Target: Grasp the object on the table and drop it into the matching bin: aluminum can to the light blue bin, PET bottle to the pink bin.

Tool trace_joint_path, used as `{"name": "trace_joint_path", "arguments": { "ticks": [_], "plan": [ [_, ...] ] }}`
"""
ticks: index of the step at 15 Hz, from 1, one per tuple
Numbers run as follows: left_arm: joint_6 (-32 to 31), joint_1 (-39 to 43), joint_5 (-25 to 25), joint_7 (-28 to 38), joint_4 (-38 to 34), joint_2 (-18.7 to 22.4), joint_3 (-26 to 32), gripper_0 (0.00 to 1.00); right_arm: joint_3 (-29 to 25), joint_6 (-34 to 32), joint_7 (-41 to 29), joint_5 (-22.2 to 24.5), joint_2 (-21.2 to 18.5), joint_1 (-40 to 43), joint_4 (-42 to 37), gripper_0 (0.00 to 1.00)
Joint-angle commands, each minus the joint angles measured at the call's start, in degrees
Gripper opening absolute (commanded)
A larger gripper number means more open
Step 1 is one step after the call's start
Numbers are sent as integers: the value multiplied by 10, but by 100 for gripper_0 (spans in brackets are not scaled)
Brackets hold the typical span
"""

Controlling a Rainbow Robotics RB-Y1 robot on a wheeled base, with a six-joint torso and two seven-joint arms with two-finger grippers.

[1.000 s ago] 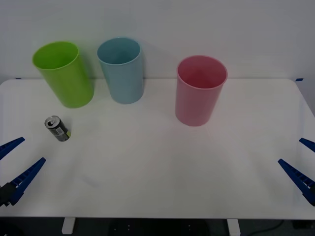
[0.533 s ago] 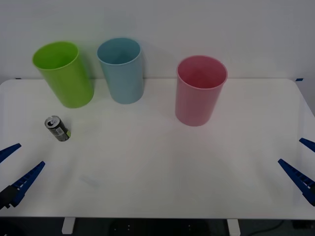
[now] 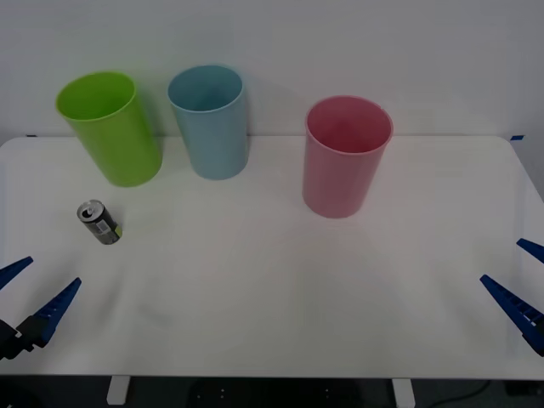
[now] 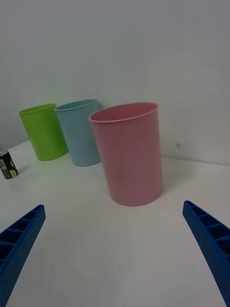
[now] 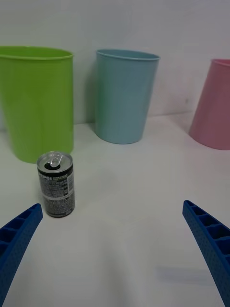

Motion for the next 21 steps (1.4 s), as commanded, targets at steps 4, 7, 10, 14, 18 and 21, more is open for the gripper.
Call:
{"name": "trace_joint_path", "arguments": {
  "ticks": [4, 7, 10, 14, 18, 21],
  "plan": [
    [81, -4, -31, 14, 5, -18, -19, 100, 0, 0, 0, 0, 0, 0, 0, 100],
    [104, -17, -42, 26, 26, -18, -27, 100, 0, 0, 0, 0, 0, 0, 0, 100],
    [106, -49, -42, 22, 68, -18, -28, 100, 0, 0, 0, 0, 0, 0, 0, 100],
    [113, -81, -53, 8, 101, -18, -32, 100, 0, 0, 0, 0, 0, 0, 0, 100],
    [119, -128, -59, -55, 163, -18, -32, 100, 0, 0, 0, 0, 0, 0, 0, 100],
    [125, -164, -59, -76, 207, -18, -35, 100, 0, 0, 0, 0, 0, 0, 0, 100]
  ]
}}
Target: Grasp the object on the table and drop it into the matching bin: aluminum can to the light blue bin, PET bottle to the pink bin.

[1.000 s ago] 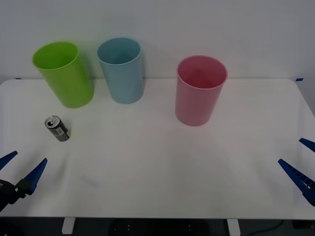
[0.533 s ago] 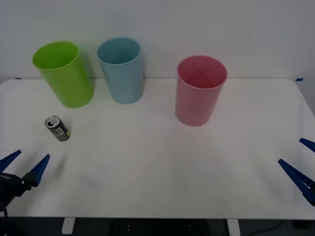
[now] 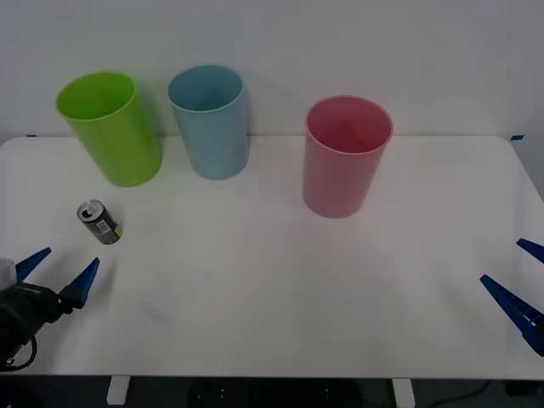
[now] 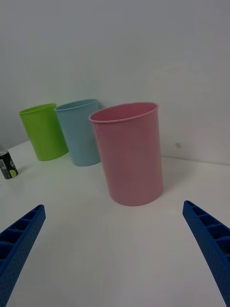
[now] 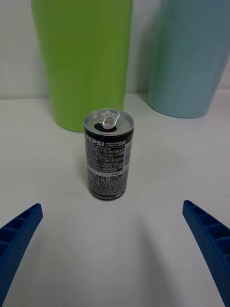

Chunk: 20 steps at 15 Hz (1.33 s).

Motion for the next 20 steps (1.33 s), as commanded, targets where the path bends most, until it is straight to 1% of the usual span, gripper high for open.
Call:
{"name": "trace_joint_path", "arguments": {
  "ticks": [1, 4, 10, 11, 13, 20],
  "plan": [
    [9, -26, 0, -9, 31, 0, -6, 100, 0, 0, 0, 0, 0, 0, 0, 100],
    [28, -48, 0, -15, 52, 0, -15, 100, 0, 0, 0, 0, 0, 0, 0, 100],
    [44, -117, 1, -29, 130, 0, -23, 100, 0, 0, 0, 0, 0, 0, 0, 100],
    [49, -124, 0, -30, 135, 0, -25, 100, 0, 0, 0, 0, 0, 0, 0, 100],
    [82, -136, 2, -33, 140, -1, -40, 100, 0, 0, 0, 0, 0, 0, 0, 100],
    [108, -178, 1, -43, 181, -14, -44, 100, 0, 0, 0, 0, 0, 0, 0, 100]
  ]
}}
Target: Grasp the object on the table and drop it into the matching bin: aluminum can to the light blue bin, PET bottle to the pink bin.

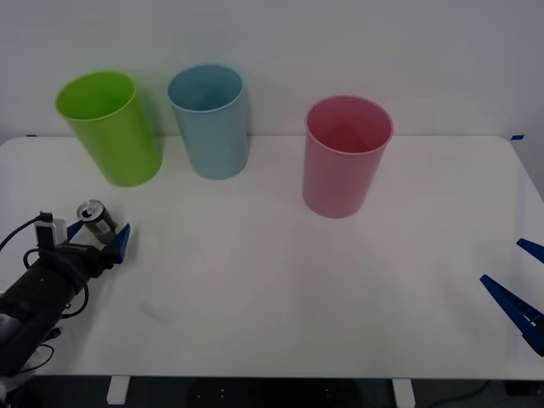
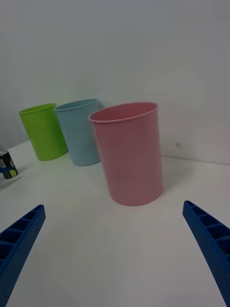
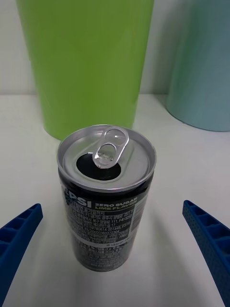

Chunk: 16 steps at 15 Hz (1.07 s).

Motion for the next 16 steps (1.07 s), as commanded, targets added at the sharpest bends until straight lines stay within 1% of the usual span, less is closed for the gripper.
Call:
{"name": "trace_joint_path", "arguments": {
  "ticks": [1, 7, 11, 12, 13, 14, 15, 16],
  "plan": [
    [10, -18, 0, -4, 20, 1, -1, 100, 0, 0, 0, 0, 0, 0, 0, 100],
    [31, -33, -1, -7, 27, 0, -8, 100, 0, 0, 0, 0, 0, 0, 0, 100],
    [31, -32, 3, -8, 28, 0, -11, 100, 0, 0, 0, 0, 0, 0, 0, 100],
    [31, -32, 4, -8, 28, 1, -12, 77, 0, 0, 0, 0, 0, 0, 0, 100],
    [32, -32, 6, -8, 28, 0, -12, 46, 0, 0, 0, 0, 0, 0, 0, 100],
    [32, -32, 8, -8, 27, 0, -13, 22, 0, 0, 0, 0, 0, 0, 0, 100],
    [32, -32, 9, -7, 27, 0, -14, 8, 0, 0, 0, 0, 0, 0, 0, 100],
    [34, -32, 10, -7, 27, 0, -15, 1, 0, 0, 0, 0, 0, 0, 0, 100]
  ]
}}
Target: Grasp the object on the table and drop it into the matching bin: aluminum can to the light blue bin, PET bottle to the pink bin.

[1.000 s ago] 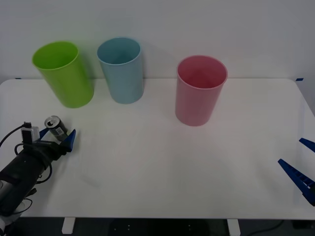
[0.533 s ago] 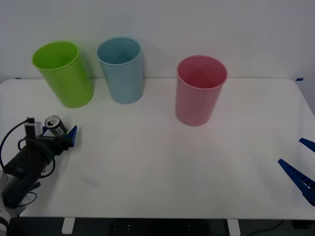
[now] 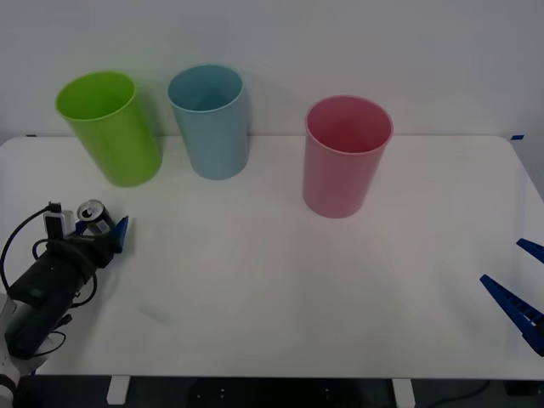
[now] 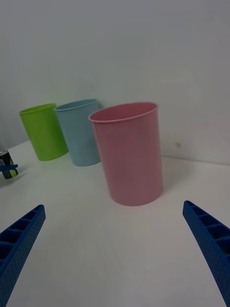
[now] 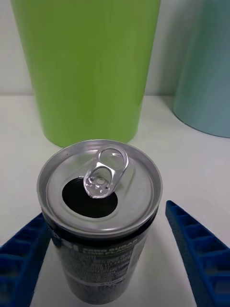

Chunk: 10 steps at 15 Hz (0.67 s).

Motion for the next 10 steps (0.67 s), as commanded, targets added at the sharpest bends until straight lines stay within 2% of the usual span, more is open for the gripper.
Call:
{"name": "trace_joint_path", "arguments": {
  "ticks": [1, 10],
  "plan": [
    [3, 0, 2, 0, 1, 0, -2, 0, 0, 0, 0, 0, 0, 0, 0, 100],
    [3, 2, 11, 0, 0, 0, -5, 0, 0, 0, 0, 0, 0, 0, 0, 100]
  ]
}}
